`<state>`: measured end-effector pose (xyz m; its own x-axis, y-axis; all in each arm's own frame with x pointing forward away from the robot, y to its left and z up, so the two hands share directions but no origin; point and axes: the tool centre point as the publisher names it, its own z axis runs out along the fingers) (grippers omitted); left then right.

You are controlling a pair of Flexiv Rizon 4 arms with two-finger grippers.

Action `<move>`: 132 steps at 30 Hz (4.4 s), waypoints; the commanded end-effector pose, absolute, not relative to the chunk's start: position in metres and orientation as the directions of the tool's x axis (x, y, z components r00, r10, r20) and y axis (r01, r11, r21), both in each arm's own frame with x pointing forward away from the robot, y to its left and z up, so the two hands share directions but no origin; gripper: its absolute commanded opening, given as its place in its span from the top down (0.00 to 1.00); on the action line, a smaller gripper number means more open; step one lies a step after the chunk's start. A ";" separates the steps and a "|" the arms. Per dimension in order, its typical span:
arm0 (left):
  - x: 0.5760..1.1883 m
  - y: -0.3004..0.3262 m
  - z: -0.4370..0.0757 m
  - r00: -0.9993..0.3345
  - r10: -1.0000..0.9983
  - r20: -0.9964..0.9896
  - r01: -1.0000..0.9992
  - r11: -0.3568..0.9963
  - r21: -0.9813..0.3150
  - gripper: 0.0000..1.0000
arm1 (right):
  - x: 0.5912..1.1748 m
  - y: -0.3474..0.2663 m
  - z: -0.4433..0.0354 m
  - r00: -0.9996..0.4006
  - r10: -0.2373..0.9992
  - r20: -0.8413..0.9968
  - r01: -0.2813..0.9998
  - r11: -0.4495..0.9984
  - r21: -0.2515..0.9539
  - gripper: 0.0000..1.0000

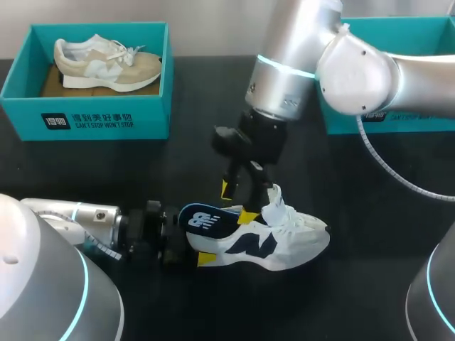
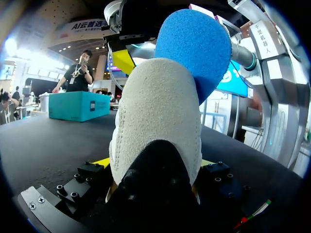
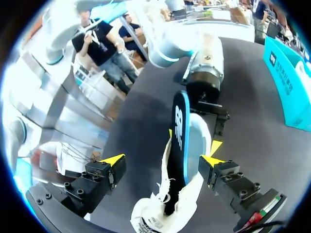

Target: Take the shoe out of the shoebox, open the shoe tongue, remove and reinsert the insole, then place the shoe into the shoebox

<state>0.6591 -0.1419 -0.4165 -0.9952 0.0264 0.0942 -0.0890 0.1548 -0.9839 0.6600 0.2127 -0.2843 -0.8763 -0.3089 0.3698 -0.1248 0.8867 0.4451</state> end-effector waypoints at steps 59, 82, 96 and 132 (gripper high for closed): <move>0.659 -0.141 -0.419 -0.995 0.024 0.094 -0.089 0.155 -0.984 1.00 | 0.635 0.238 -0.326 -0.937 -0.037 0.347 0.136 0.876 0.462 0.01; 0.659 -0.141 -0.419 -0.995 0.024 0.094 -0.089 0.155 -0.984 1.00 | 0.636 0.226 -0.341 -0.915 -0.029 0.402 0.177 0.867 0.466 0.16; 0.659 -0.141 -0.419 -0.995 0.024 0.094 -0.089 0.155 -0.984 1.00 | 0.643 0.231 -0.342 -0.913 -0.039 0.407 0.184 0.849 0.494 0.53; 0.659 -0.141 -0.419 -0.995 0.024 0.094 -0.089 0.155 -0.984 1.00 | 0.648 0.245 -0.338 -0.915 -0.100 0.392 0.124 0.854 0.506 0.60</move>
<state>0.6591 -0.1420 -0.4165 -0.9952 0.0264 0.0941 -0.0890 0.1548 -0.9839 0.6481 0.2440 -0.3349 -0.9157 -0.0986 0.3895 0.1225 0.8547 0.5044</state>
